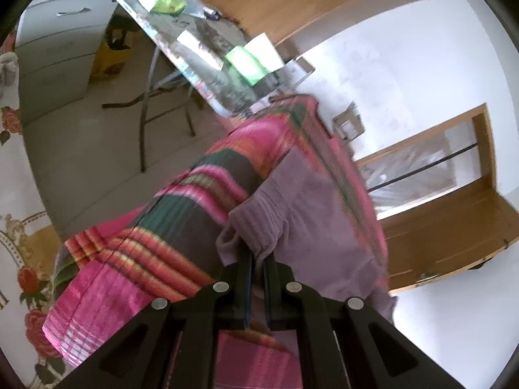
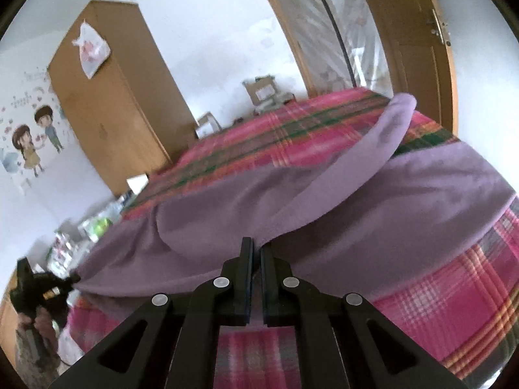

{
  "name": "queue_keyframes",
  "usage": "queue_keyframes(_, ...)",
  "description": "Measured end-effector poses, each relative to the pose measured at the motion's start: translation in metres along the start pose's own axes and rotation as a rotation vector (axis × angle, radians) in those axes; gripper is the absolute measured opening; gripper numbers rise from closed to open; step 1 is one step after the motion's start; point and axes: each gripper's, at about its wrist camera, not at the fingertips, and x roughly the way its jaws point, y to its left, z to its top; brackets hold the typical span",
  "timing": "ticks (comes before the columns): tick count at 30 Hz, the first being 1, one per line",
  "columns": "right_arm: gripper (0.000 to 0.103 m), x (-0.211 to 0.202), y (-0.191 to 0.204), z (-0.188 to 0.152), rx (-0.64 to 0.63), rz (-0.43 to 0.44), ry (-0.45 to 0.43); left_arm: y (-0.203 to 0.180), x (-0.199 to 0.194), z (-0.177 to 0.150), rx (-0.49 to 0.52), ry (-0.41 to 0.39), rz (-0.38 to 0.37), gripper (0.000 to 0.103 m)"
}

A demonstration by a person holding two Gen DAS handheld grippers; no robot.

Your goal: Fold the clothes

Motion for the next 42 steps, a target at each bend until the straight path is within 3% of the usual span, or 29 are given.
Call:
queue_keyframes(4, 0.004, 0.015, -0.011, -0.013, 0.04, -0.009, 0.06, 0.002, 0.001, -0.001, -0.002, 0.001, -0.002, 0.006)
queue_keyframes(14, 0.005, 0.017, -0.017, -0.019, 0.024, -0.011, 0.093, -0.003, -0.004, -0.003, 0.018, 0.0, 0.02, 0.007)
queue_keyframes(21, 0.008, 0.017, -0.02, -0.022, 0.032, -0.006, 0.122, -0.013, -0.025, -0.011, 0.071, -0.061, 0.092, 0.016)
queue_keyframes(29, 0.011, -0.006, -0.031, -0.024, 0.043, -0.026, 0.102, -0.048, -0.051, -0.032, 0.175, -0.123, 0.052, 0.017)
queue_keyframes(36, 0.012, -0.05, -0.054, -0.016, 0.057, -0.088, 0.023, -0.109, -0.037, -0.069, 0.37, -0.016, -0.057, 0.022)
queue_keyframes(39, 0.02, -0.08, -0.074, -0.003, 0.066, -0.131, -0.03, -0.142, -0.02, -0.094, 0.493, 0.058, -0.091, 0.024)
queue_keyframes(42, 0.02, -0.11, -0.097, 0.013, 0.044, -0.216, -0.064, -0.172, 0.0, -0.123, 0.61, 0.153, -0.124, 0.024)
